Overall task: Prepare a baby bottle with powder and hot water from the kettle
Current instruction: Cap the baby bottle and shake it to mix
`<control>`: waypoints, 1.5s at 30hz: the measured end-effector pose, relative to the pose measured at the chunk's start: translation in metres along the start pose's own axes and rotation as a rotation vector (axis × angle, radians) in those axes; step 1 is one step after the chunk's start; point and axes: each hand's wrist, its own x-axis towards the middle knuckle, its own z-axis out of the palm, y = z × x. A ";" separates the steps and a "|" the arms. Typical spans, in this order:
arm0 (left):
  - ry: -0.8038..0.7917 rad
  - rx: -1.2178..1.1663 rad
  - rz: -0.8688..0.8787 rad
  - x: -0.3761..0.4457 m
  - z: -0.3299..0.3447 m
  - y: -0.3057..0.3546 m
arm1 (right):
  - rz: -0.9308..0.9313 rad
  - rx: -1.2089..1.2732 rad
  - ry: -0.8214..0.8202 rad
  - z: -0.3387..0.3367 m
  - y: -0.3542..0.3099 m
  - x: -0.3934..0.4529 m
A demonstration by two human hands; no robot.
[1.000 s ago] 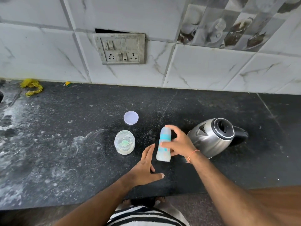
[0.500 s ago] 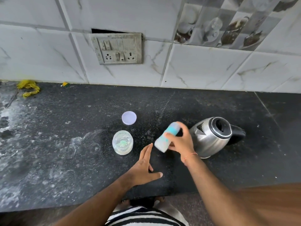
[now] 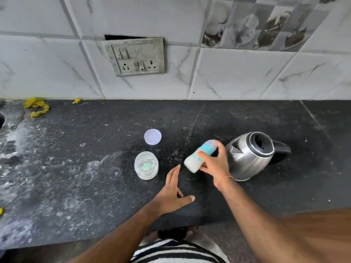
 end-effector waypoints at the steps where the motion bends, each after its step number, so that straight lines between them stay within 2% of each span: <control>1: -0.004 -0.007 -0.002 -0.001 0.001 0.000 | 0.074 0.011 0.009 0.001 0.001 -0.001; 2: -0.009 -0.009 -0.008 -0.002 0.001 -0.001 | 0.140 0.027 -0.014 0.002 0.002 -0.002; 3: -0.013 -0.004 -0.009 -0.002 0.001 -0.002 | 0.119 -0.002 -0.031 0.000 0.005 -0.001; 5: -0.001 0.003 0.004 0.000 0.002 -0.002 | -0.059 -0.044 0.008 -0.004 0.005 0.000; 9: -0.013 -0.015 -0.008 -0.003 0.001 -0.002 | 0.118 0.016 0.005 -0.003 0.006 0.003; 12: 0.003 -0.017 0.016 0.001 0.001 -0.002 | -0.103 -0.066 0.054 -0.006 0.005 0.004; 15: -0.009 -0.035 -0.003 -0.002 0.001 -0.003 | 0.088 -0.071 0.003 -0.002 0.005 0.002; 16: -0.008 -0.035 -0.003 -0.002 0.001 -0.003 | 0.030 -0.134 -0.009 -0.002 0.007 0.002; 18: 0.001 -0.041 0.011 0.000 0.001 -0.001 | -0.205 -0.268 0.058 -0.005 0.007 0.001; 20: -0.008 -0.064 0.001 -0.001 0.002 -0.001 | -0.166 -0.329 0.042 -0.003 0.001 0.001; 21: -0.016 -0.073 -0.009 -0.002 0.003 -0.002 | -0.137 -0.374 -0.019 -0.005 0.000 0.001; 22: -0.022 -0.077 -0.015 -0.002 0.003 -0.003 | -0.170 -0.449 -0.041 -0.006 0.001 0.000; 24: -0.026 -0.073 0.000 0.002 0.001 -0.004 | -0.266 -0.489 0.026 -0.009 -0.003 -0.001; 27: -0.053 -0.079 -0.014 0.003 -0.002 -0.002 | -0.243 -0.684 -0.081 -0.008 -0.004 -0.002; 31: 0.032 -0.159 -0.068 0.005 -0.004 0.010 | -0.264 -0.598 -0.036 -0.008 -0.002 -0.003; 34: 0.067 -0.293 -0.140 0.005 -0.004 0.021 | -0.300 -0.752 -0.066 -0.005 0.003 -0.006; 37: 0.108 -0.367 -0.171 0.003 -0.006 0.026 | -0.315 -0.758 -0.032 -0.001 0.007 -0.010; 41: 0.116 -0.406 -0.161 -0.001 -0.007 0.027 | -0.379 -0.880 -0.065 -0.002 0.007 -0.016; 45: 0.124 -0.581 -0.164 -0.005 -0.008 0.027 | -0.392 -0.917 -0.109 -0.001 0.002 -0.024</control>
